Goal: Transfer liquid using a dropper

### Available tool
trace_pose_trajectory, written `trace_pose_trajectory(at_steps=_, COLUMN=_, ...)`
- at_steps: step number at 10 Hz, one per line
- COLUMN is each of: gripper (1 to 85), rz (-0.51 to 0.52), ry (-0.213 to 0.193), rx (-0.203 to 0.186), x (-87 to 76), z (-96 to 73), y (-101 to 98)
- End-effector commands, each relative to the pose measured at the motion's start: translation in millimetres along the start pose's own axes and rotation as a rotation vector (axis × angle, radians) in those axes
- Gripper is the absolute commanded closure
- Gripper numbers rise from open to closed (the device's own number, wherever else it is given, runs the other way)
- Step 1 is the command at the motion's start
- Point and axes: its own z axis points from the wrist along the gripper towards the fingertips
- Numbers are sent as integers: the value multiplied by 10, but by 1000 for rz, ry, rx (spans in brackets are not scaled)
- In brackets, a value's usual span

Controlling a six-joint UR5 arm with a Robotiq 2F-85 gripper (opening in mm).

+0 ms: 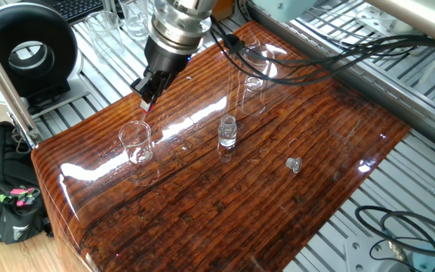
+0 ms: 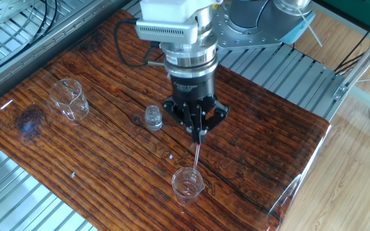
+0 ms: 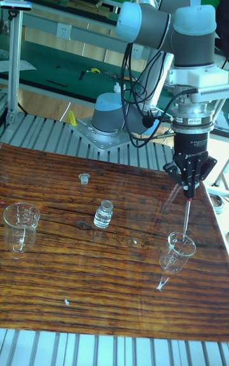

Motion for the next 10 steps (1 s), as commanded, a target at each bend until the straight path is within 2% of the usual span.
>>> trace_pose_trajectory(at_steps=1, gripper=840, rz=-10, ry=-35, rx=2, x=-142, z=25, y=-5)
trace_pose_trajectory(at_steps=7, gripper=840, rz=2, ry=-15, rx=4, x=-82, z=23, y=-20)
trace_pose_trajectory(at_steps=8, gripper=840, rz=10, ry=2, rx=1, x=-58, z=50, y=0)
trace_pose_trajectory(at_steps=9, gripper=840, rz=24, ry=49, rx=23, x=67, z=46, y=-55)
trace_pose_trajectory(at_steps=10, gripper=840, rz=23, ry=53, rx=28, x=76, z=45, y=-68)
